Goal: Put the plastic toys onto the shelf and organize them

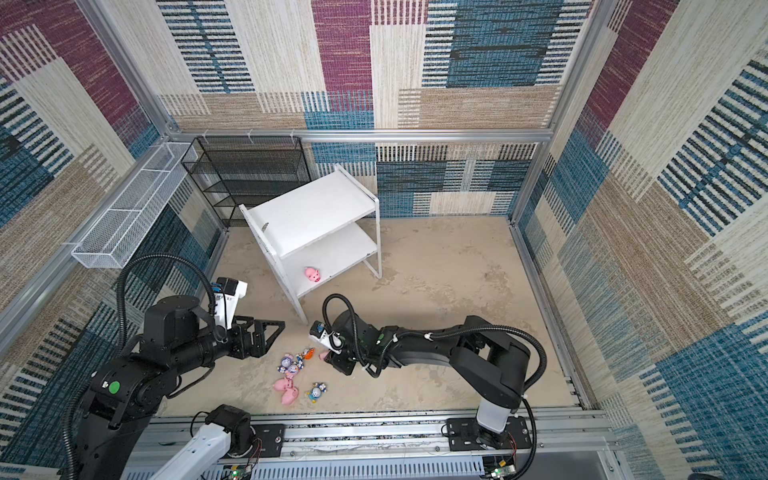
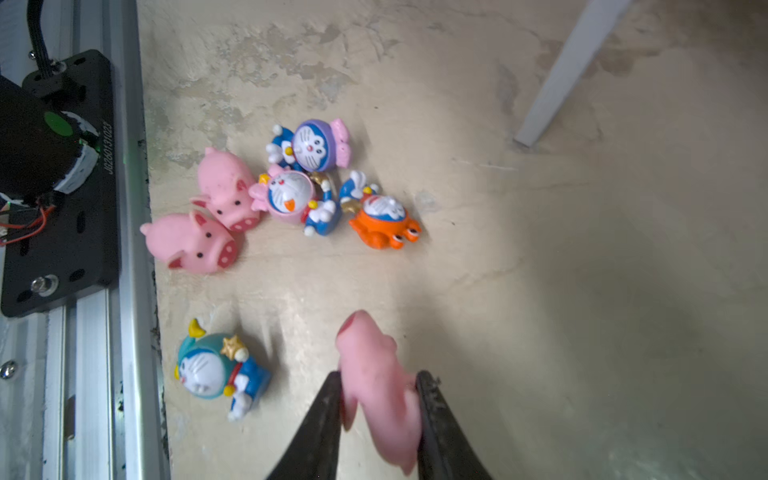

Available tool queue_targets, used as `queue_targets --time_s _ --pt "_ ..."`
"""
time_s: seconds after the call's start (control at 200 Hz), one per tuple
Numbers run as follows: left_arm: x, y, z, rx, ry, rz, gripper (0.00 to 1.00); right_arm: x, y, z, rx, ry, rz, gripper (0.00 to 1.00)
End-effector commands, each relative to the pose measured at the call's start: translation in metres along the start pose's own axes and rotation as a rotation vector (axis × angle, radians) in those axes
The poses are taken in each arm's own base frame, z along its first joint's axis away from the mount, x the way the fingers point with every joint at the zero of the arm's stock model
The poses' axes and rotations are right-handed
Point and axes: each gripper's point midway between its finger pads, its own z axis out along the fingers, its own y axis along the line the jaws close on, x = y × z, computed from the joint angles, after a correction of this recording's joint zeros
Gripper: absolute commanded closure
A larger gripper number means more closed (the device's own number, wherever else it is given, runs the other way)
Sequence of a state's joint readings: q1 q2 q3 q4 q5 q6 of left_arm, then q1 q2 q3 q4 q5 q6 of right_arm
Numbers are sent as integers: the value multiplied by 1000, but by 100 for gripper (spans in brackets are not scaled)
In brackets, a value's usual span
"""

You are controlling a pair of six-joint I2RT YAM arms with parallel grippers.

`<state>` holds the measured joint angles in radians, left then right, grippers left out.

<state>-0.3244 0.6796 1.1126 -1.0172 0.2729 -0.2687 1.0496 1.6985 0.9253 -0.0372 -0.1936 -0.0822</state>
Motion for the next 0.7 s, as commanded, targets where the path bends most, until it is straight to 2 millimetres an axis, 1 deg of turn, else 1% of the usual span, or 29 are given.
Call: queue_targets --time_s 0.0,0.075,0.16,0.225,0.306,0.421,0.521,0.601,0.696 --pt "12 -5 3 24 57 0 1 13 -2 -13 -16 48 47 68" --pt "19 -5 10 12 101 -1 1 18 -6 -23 -11 61 67 68" --pt "27 -9 19 2 150 26 1 21 -7 -35 -16 69 85 68" --pt "30 -13 22 -11 164 60 1 22 -10 -45 -20 69 99 68" --pt "35 -15 25 -39 170 98 1 25 -18 -56 -22 75 137 67" --pt "53 -19 35 -59 225 147 1 28 -34 -67 -14 91 192 67" --pt "66 -24 44 -96 259 214 1 29 -44 -71 -13 102 255 67" --pt "73 -25 47 -146 260 267 1 31 -44 -68 -29 118 294 67" --pt "83 -24 53 -182 268 318 1 40 -42 -63 -45 156 341 67"
